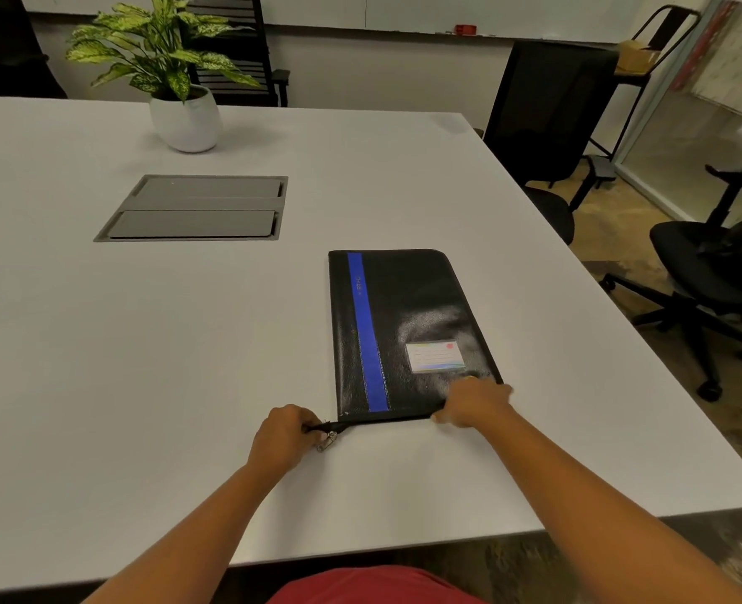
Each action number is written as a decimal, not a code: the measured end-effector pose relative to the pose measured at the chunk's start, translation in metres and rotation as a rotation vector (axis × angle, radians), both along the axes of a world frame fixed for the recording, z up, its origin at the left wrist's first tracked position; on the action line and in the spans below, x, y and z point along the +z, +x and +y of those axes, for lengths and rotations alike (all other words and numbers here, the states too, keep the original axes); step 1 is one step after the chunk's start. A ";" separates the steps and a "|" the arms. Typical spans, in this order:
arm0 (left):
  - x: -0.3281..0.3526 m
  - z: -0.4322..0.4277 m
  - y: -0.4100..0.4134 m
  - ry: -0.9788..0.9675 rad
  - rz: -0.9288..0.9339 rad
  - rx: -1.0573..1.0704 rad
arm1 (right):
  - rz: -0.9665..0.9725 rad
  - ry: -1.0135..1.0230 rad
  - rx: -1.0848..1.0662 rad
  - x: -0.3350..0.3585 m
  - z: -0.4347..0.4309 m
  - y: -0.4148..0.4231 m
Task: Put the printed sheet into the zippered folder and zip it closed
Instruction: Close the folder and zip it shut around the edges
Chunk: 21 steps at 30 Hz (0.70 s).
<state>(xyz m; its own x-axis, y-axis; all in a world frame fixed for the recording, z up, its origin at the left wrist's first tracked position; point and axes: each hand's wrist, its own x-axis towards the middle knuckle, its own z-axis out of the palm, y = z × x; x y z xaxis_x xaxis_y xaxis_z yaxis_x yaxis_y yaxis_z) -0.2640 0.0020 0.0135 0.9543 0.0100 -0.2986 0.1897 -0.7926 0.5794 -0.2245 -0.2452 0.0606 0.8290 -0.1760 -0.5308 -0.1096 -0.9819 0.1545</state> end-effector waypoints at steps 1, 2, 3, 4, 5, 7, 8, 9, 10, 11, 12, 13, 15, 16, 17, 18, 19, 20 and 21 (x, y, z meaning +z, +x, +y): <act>-0.001 0.000 -0.001 -0.008 -0.001 0.003 | -0.048 0.049 0.020 0.003 0.013 -0.001; -0.001 0.000 -0.001 -0.019 -0.002 0.006 | -0.081 0.129 0.027 0.004 0.027 -0.004; -0.001 0.000 -0.002 -0.033 -0.003 0.010 | -0.090 0.224 0.021 0.003 0.040 -0.007; -0.001 0.000 -0.002 -0.045 -0.005 0.013 | -0.081 0.314 0.009 0.000 0.053 -0.012; -0.001 0.000 -0.003 -0.054 -0.006 0.017 | -0.071 0.390 -0.006 -0.003 0.063 -0.017; -0.002 0.000 -0.003 -0.076 -0.005 0.027 | -0.084 0.508 -0.048 -0.007 0.077 -0.024; -0.003 0.000 -0.004 -0.091 0.001 0.036 | -0.092 0.549 -0.076 -0.010 0.081 -0.026; -0.004 0.000 -0.005 -0.112 0.007 0.049 | -0.089 0.581 -0.105 -0.012 0.084 -0.028; -0.005 0.000 -0.005 -0.139 0.017 0.068 | -0.077 0.608 -0.138 -0.015 0.086 -0.029; -0.007 0.000 -0.006 -0.171 0.028 0.091 | -0.063 0.635 -0.174 -0.017 0.090 -0.031; -0.008 0.000 -0.007 -0.209 0.042 0.118 | -0.045 0.664 -0.215 -0.020 0.093 -0.034; -0.009 -0.001 -0.008 -0.249 0.056 0.146 | -0.026 0.700 -0.257 -0.023 0.097 -0.037; -0.011 -0.001 -0.009 -0.305 0.076 0.183 | 0.027 0.828 -0.365 -0.028 0.104 -0.042; -0.011 -0.002 -0.010 -0.321 0.082 0.195 | 0.050 0.895 -0.422 -0.029 0.107 -0.045; -0.011 -0.002 -0.011 -0.340 0.087 0.205 | 0.052 0.937 -0.455 -0.030 0.111 -0.047; -0.011 -0.002 -0.011 -0.359 0.091 0.215 | 0.037 0.954 -0.461 -0.031 0.113 -0.047; -0.011 -0.001 -0.011 -0.369 0.096 0.223 | 0.017 0.952 -0.453 -0.033 0.114 -0.048; -0.011 -0.001 -0.010 -0.373 0.100 0.231 | 0.001 0.944 -0.448 -0.033 0.115 -0.048; -0.011 -0.001 -0.010 -0.367 0.101 0.234 | -0.008 0.945 -0.456 -0.034 0.115 -0.048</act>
